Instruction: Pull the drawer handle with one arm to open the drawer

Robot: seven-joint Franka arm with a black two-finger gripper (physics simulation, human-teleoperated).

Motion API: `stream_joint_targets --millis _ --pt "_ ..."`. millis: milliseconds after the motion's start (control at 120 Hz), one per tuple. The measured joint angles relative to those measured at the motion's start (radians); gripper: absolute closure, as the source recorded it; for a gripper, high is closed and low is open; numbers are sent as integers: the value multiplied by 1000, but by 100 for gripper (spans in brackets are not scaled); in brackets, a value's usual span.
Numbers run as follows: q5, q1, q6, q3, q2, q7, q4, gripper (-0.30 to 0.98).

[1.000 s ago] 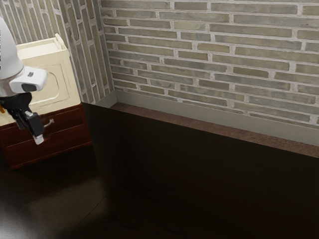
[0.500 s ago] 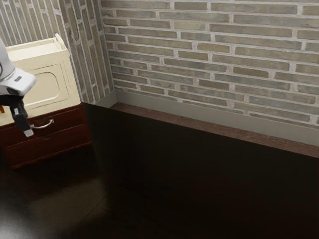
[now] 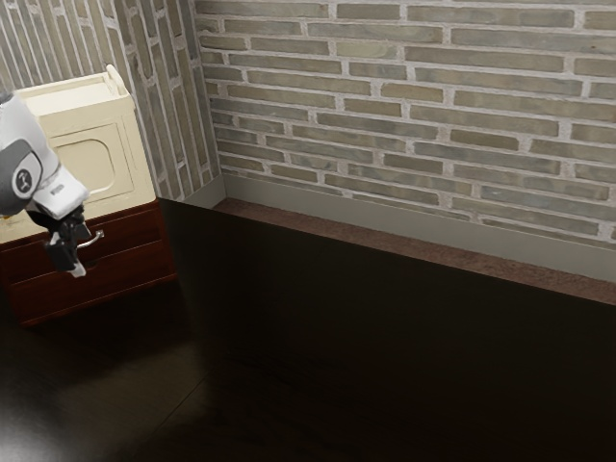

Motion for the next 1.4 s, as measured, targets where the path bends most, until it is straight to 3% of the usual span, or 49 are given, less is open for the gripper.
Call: stream_joint_targets --millis 317,508,883,1125,1400 --pt "-2 51 152 3 164 32 81 0" --pt "81 46 179 3 200 -84 90 0" --pt "132 59 174 24 306 -319 151 0" --pt "256 45 243 57 329 -412 156 0" --pt "298 36 295 61 377 -480 189 0"
